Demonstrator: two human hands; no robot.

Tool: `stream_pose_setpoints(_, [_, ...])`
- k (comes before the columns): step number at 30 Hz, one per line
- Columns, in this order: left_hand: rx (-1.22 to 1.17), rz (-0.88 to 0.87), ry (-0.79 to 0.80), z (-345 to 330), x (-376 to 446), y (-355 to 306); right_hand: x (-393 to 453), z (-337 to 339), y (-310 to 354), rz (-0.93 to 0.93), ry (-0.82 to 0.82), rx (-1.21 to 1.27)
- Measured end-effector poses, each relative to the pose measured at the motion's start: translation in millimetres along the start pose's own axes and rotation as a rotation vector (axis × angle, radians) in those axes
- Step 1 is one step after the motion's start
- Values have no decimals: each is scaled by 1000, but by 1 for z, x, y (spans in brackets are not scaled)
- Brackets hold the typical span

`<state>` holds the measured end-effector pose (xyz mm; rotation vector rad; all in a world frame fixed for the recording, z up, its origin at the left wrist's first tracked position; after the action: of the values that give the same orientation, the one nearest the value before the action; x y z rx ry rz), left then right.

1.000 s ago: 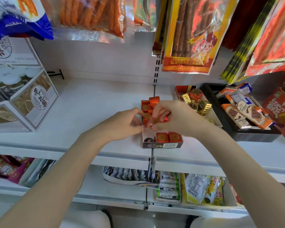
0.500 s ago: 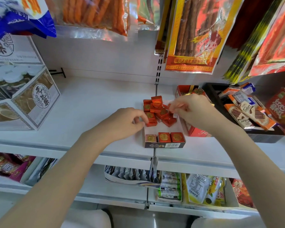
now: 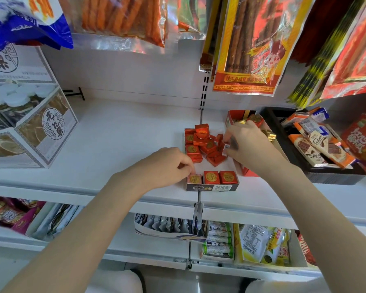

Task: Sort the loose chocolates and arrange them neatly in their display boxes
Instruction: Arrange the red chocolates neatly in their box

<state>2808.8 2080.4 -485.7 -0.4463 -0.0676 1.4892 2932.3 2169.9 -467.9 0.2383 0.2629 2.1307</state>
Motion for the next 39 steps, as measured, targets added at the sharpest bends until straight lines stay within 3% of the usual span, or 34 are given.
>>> stream_pose_setpoints(5, [-16, 0, -6, -2, 1, 2, -2, 0, 1, 18, 64, 126])
stream_pose_setpoints(10, [-18, -1, -6, -4, 2, 4, -2, -7, 0, 25, 139, 7])
stream_pose_setpoints(16, [-137, 4, -146, 11, 3, 13, -10, 23, 9, 61, 0, 299])
stream_pose_setpoints(21, [-127, 27, -134, 12, 6, 17, -28, -5, 43, 135, 296, 660])
stream_pose_setpoints(30, [-159, 8, -95, 8, 5, 18, -25, -17, 42, 198, 330, 515])
stream_pose_setpoints(39, [-185, -10, -10, 5, 4, 16, -22, -24, 41, 149, 426, 722])
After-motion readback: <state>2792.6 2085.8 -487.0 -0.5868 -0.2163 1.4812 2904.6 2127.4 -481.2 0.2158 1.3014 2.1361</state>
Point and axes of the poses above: each hand's wrist, its own x-axis towards the middle knuckle, its own z-axis out of the back of the hand, y = z × x, the point moved 6 cm from there along x, towards the middle knuckle, and after that the axes turned 10 degrees about x, right-handed, at the moved point
